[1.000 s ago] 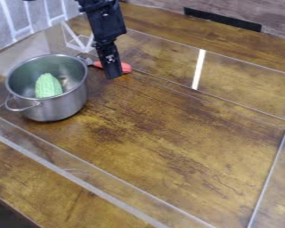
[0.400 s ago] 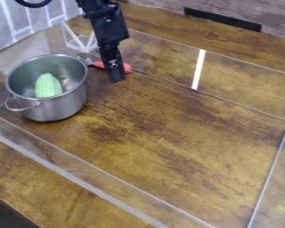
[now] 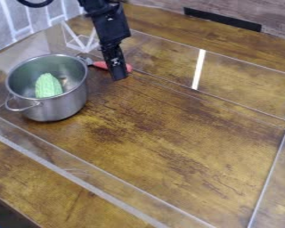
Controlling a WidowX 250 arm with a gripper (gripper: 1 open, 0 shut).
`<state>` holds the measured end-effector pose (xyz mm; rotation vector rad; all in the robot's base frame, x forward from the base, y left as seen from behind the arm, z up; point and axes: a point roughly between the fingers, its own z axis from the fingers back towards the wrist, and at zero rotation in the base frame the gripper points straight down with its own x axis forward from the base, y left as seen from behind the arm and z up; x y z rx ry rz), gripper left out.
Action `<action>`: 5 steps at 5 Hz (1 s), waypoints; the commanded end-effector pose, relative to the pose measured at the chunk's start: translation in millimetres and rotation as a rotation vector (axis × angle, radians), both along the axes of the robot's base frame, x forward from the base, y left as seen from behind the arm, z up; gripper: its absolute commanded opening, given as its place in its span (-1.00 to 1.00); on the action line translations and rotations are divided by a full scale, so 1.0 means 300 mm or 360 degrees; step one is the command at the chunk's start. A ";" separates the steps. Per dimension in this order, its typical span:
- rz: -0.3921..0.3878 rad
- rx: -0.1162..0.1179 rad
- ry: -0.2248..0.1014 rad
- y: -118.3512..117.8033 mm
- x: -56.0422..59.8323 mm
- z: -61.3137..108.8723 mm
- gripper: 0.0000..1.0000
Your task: Move the orange spoon to the left
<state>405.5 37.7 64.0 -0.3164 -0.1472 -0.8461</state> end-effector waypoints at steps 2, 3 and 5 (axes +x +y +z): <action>0.0048 -0.0020 -0.0125 0.049 0.037 0.088 -1.00; 0.0050 -0.0032 -0.0131 0.051 0.043 0.083 -1.00; 0.0059 -0.0071 -0.0139 0.054 0.051 0.085 -1.00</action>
